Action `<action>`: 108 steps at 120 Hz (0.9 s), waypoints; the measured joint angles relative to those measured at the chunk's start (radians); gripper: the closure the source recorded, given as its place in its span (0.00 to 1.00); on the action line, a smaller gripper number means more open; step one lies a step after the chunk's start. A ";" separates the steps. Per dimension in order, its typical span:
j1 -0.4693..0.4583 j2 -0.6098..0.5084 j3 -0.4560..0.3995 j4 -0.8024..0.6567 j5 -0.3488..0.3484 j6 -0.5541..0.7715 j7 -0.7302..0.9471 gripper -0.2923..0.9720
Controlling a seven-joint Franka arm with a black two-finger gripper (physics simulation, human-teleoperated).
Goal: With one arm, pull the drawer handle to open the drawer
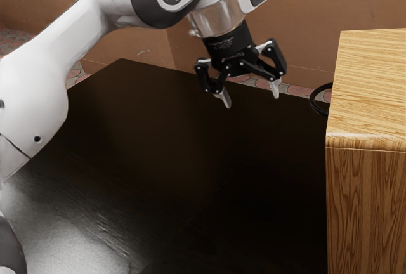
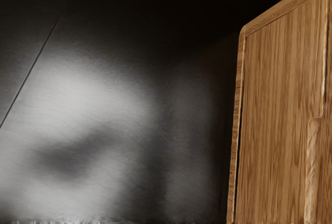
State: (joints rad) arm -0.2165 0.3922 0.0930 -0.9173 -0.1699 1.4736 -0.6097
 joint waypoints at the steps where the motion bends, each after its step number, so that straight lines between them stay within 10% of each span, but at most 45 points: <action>1: 0.000 0.003 -0.001 0.004 -0.002 -0.001 -0.002 0.23; 62: 0.021 0.042 -0.051 0.081 -0.218 -0.013 -0.109 0.23; 108: 0.028 0.052 -0.049 0.079 -0.196 0.024 -0.142 0.23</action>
State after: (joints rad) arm -0.1883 0.4438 0.0444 -0.8381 -0.3660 1.4978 -0.7517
